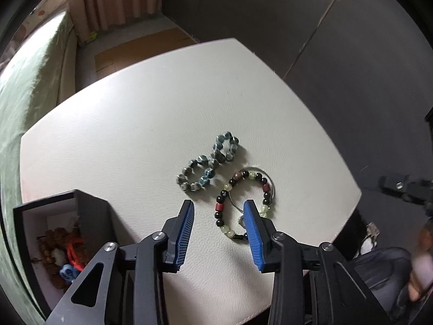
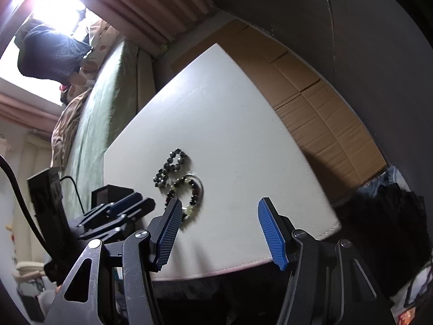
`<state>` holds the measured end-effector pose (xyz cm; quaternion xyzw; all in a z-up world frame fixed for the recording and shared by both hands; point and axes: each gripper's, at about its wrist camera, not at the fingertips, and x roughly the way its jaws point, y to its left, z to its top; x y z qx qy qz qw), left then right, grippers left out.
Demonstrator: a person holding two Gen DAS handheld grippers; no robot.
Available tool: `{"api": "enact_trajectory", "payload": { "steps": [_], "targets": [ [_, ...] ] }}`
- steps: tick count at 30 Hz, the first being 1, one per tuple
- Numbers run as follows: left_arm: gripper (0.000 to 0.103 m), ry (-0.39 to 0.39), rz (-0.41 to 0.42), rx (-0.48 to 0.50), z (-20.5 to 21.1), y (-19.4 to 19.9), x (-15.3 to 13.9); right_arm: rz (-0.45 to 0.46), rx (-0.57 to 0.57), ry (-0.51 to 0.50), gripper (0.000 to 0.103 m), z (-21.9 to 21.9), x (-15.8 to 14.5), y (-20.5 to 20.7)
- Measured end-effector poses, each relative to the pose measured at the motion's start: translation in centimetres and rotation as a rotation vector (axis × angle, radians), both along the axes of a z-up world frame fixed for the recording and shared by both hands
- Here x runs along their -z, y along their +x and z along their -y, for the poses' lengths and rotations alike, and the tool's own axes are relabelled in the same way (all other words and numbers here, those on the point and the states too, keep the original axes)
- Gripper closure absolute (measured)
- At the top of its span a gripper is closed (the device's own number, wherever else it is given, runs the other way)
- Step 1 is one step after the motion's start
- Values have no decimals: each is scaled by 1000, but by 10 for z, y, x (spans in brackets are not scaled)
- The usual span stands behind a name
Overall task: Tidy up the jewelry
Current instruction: 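Grasp the black-and-green bead bracelet with the left gripper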
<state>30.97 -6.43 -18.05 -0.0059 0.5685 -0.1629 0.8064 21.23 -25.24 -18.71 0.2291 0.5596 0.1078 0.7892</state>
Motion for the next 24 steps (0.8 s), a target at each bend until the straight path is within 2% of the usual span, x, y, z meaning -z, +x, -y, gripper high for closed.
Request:
{"api": "enact_trajectory", "payload": {
  "steps": [9, 13, 14, 16, 21, 24],
  "targets": [
    [66, 84, -30, 11, 13, 7, 23, -3, -3, -1, 44, 5, 0, 0],
    [67, 111, 0, 33, 19, 4, 23, -4, -14, -6, 44, 0, 1, 0],
    [71, 114, 4, 32, 18, 3, 23, -6, -17, -7, 44, -2, 1, 1],
    [95, 144, 21, 33, 18, 1, 23, -11, -22, -11, 44, -5, 3, 1],
    [95, 97, 37, 41, 12, -4, 17, -22, -31, -21, 44, -11, 7, 3],
    [95, 26, 51, 26, 5, -6, 3, -30, -32, -25, 44, -14, 10, 5]
  ]
}}
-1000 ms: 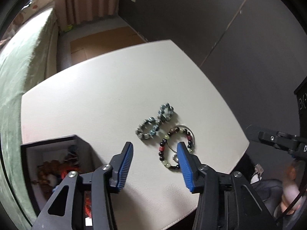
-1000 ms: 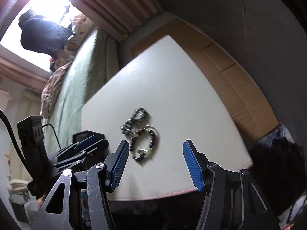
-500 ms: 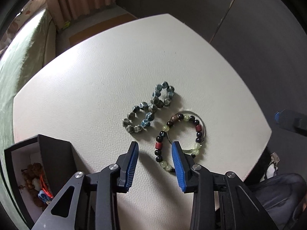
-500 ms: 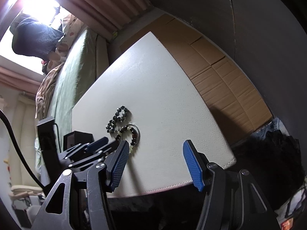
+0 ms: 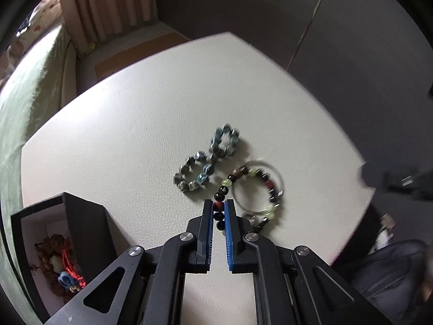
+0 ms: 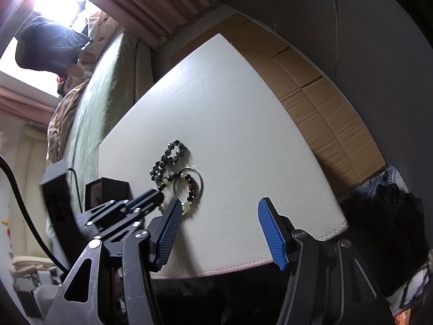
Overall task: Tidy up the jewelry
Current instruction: 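Grasp the black-and-green bead bracelet with the left gripper, then carry the bead bracelet to the box with the left gripper while the right grasps the small silver ring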
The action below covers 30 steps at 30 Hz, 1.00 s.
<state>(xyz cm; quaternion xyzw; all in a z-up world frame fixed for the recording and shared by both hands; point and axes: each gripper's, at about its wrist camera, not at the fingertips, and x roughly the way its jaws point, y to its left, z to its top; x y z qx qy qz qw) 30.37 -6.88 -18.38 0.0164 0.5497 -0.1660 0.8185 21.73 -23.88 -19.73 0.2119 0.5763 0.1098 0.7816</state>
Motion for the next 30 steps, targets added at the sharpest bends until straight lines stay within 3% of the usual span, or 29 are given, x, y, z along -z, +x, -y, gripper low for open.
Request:
{"api": "enact_trajectory", "payload": {
  "steps": [3, 8, 13, 17, 23, 30],
  "targets": [
    [95, -87, 24, -7, -10, -5, -20, -4, -7, -3, 44, -5, 2, 0],
    [95, -146, 62, 3, -17, -11, -43, -5, -33, -2, 44, -20, 4, 2],
    [95, -155, 84, -20, -29, -13, -51, -6, -43, -11, 45, -32, 5, 5],
    [95, -159, 95, -54, -47, -14, -56, -20, -85, -25, 59, -50, 11, 8],
    [95, -172, 121, -103, -71, -17, -67, -80, -120, 3, 62, -72, 28, 12],
    [95, -194, 143, -142, -95, -24, -77, -101, -148, -40, 68, -94, 39, 15]
  ]
}}
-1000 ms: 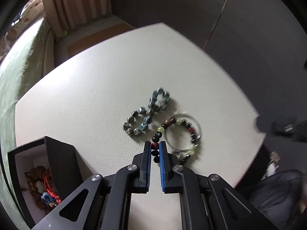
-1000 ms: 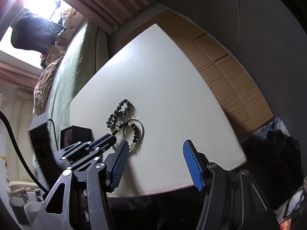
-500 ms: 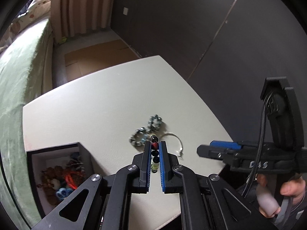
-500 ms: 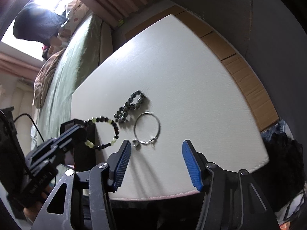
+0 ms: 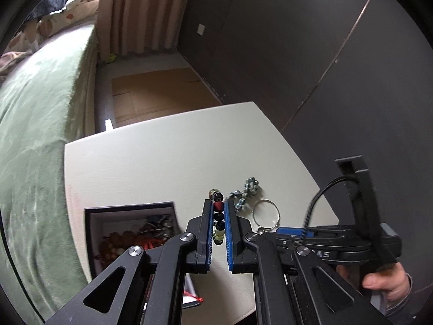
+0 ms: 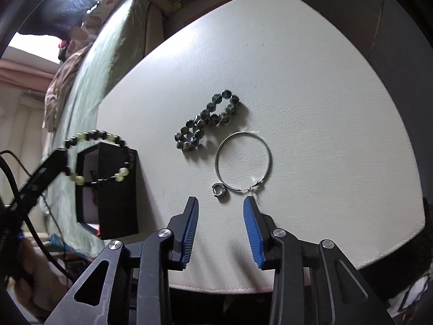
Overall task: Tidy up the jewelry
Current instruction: 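Carry the bead bracelet to the box with the left gripper while the right grasps the small silver ring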
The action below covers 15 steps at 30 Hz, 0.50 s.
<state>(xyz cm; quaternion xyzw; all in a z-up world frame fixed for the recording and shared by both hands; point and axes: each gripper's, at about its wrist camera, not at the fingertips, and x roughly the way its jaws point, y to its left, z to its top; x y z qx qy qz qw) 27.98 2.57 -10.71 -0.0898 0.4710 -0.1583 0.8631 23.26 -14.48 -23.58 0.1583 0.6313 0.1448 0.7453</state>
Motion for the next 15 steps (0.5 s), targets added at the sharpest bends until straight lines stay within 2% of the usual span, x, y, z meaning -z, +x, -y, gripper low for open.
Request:
{"api": "enact_trajectory", "payload": {
  "steps": [3, 6, 11, 15],
  "targets": [
    [95, -7, 4, -12, -9, -3, -2, -3, -8, -29, 71, -9, 4, 2],
    [95, -11, 14, -27, -16, -7, -5, 31, -22, -99, 75, -19, 2, 3],
    [95, -18, 22, -51, -30, -12, -8, 73, -60, -186, 75, -33, 0, 4],
    [95, -20, 26, -64, -40, -17, -10, 116, -108, -292, 76, -47, -2, 0]
  ]
}}
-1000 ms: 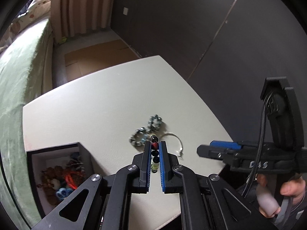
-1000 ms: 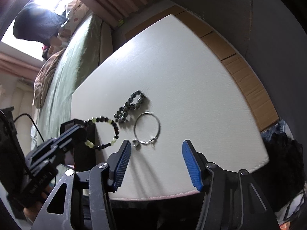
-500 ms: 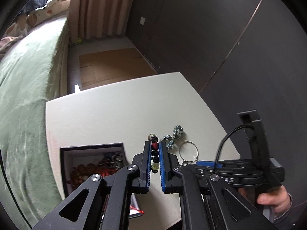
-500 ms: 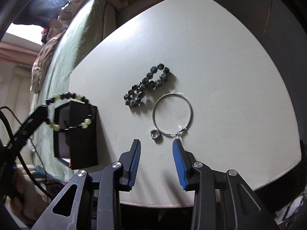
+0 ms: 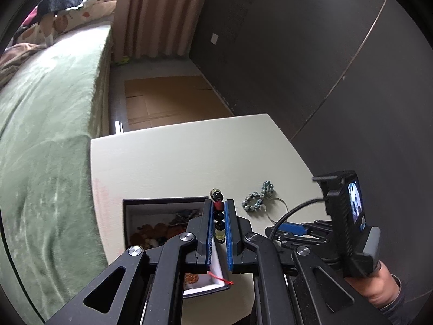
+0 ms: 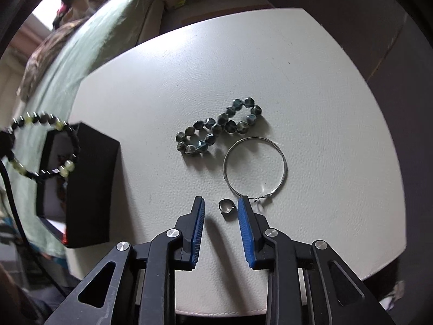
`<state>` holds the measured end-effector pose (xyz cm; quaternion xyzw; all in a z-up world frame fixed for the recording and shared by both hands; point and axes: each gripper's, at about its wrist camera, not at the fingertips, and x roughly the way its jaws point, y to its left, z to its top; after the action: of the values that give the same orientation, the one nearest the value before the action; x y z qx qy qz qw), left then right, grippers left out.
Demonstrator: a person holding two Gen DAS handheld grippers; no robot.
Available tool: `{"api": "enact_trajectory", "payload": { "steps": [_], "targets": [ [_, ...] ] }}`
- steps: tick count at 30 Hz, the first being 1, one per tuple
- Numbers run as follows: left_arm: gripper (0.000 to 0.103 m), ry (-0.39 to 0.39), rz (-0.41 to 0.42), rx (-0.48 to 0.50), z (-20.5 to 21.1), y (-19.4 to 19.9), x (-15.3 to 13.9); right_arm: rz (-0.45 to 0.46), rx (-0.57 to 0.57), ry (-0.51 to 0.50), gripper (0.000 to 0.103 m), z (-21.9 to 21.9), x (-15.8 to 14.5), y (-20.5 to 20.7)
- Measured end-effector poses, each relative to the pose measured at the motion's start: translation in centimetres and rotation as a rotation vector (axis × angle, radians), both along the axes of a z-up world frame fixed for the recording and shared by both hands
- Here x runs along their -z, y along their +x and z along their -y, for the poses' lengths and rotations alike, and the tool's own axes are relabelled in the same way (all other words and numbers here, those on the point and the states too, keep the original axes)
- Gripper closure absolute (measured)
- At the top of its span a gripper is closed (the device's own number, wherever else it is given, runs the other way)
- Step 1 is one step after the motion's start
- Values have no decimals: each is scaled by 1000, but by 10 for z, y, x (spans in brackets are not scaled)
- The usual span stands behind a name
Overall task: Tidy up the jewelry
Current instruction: 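Carry the bead bracelet to the box with the left gripper while the right grasps the small silver ring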
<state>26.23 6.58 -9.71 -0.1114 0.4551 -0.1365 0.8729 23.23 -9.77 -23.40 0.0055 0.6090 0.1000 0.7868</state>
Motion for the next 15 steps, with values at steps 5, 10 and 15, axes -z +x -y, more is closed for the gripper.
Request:
{"api": "enact_trajectory", "payload": {
  "steps": [5, 10, 15],
  "targets": [
    [95, -1, -1, -14, -10, -3, -1, 49, -49, -120, 89, -15, -3, -5],
    [95, 0, -1, -22, -19, -7, -2, 44, -31, -75, 90, -9, -6, -6],
    [95, -14, -32, -9, -23, -9, 4, 85, -30, 16, 90, -4, -26, -11]
  ]
}}
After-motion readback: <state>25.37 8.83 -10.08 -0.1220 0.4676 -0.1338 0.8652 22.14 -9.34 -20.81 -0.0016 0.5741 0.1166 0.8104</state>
